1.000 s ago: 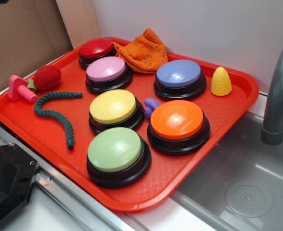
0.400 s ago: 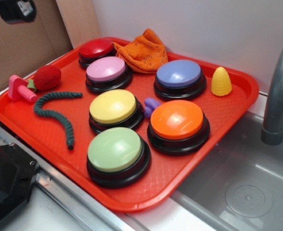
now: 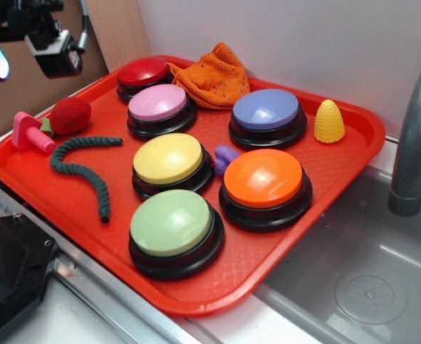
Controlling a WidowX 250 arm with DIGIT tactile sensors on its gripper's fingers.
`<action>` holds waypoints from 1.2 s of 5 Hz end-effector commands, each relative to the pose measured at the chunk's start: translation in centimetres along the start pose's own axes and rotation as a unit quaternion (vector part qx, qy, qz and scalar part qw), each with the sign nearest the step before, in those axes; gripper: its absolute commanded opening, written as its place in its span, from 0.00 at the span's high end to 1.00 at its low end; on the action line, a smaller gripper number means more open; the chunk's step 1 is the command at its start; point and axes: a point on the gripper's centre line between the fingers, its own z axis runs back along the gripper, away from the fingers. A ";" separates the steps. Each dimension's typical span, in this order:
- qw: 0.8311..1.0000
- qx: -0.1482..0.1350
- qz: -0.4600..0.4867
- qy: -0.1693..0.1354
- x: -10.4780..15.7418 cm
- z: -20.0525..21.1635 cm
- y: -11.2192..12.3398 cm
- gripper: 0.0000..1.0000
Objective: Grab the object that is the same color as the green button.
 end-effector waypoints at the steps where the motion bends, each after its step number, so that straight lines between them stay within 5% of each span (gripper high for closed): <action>1: 0.996 0.055 0.056 -0.038 2.0 -6.7 3.0 0.00; 2: 0.995 0.070 0.053 -0.045 1.9 -9.0 4.3 0.00; 5: 0.999 -0.026 0.030 0.035 1.2 -12.8 4.8 0.00; 6: 0.999 -0.033 0.021 0.037 1.0 -12.9 4.7 0.03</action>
